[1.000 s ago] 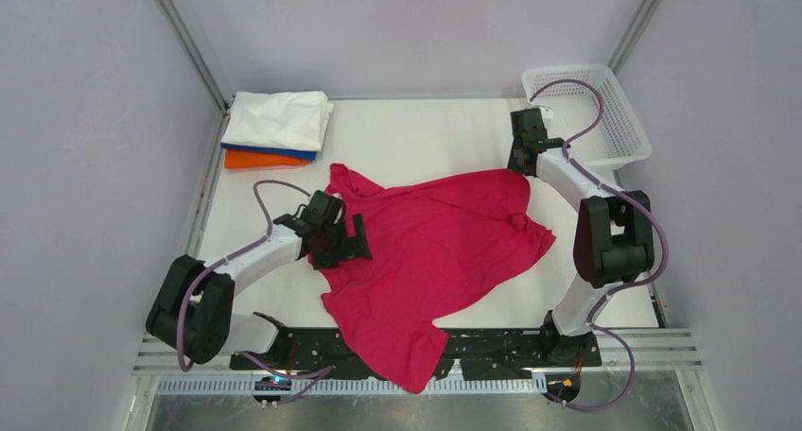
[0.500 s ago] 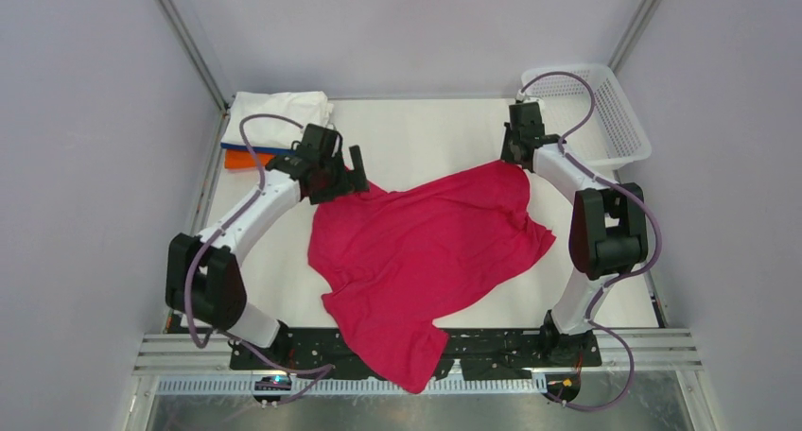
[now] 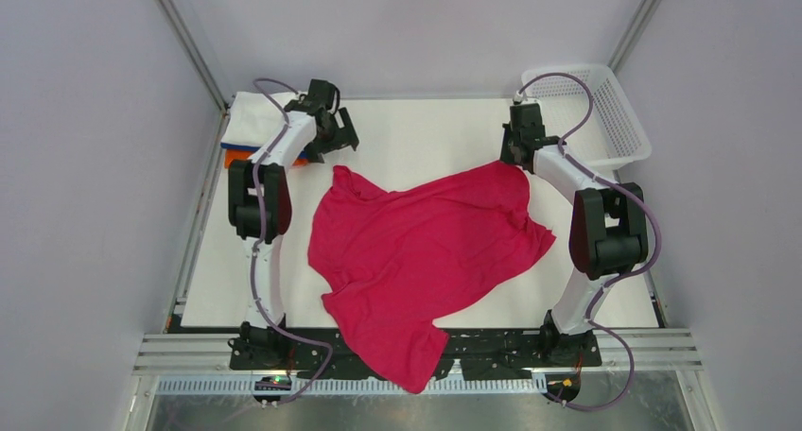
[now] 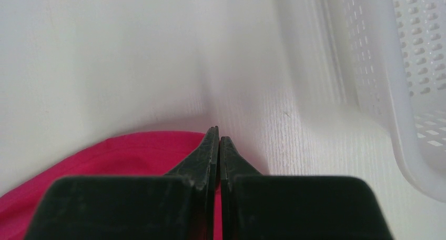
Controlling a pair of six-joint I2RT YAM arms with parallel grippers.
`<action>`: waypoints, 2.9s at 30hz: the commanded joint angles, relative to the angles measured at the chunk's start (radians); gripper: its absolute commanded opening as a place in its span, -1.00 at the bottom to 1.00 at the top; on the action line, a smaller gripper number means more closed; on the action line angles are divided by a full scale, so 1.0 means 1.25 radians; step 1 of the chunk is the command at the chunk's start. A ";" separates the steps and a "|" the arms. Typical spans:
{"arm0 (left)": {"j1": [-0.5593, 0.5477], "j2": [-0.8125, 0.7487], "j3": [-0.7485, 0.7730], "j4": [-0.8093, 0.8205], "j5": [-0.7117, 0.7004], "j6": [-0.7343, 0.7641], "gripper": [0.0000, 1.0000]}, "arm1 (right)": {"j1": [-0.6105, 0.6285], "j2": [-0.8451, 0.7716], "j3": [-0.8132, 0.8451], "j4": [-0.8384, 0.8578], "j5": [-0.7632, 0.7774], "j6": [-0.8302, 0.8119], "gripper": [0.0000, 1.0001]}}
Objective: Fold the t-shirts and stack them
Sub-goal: Flatten out the tshirt
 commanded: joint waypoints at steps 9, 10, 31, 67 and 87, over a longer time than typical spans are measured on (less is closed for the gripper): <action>-0.007 0.111 0.124 -0.094 0.032 -0.120 0.57 | 0.003 -0.050 -0.007 0.027 0.008 -0.017 -0.90; -0.007 0.115 0.119 -0.081 0.051 -0.128 0.49 | 0.003 -0.051 -0.008 0.027 0.008 -0.017 -0.89; -0.072 0.102 0.118 -0.188 -0.053 -0.226 -0.40 | 0.002 -0.107 -0.048 0.023 0.020 -0.034 -0.89; -0.262 -0.847 -0.191 0.038 -0.342 0.035 -1.00 | 0.002 -0.834 -0.047 -0.071 -0.085 -0.112 -0.89; -0.333 -1.090 0.115 0.015 -0.044 0.166 -1.00 | 0.003 -0.994 0.329 -0.252 -0.293 -0.089 -0.90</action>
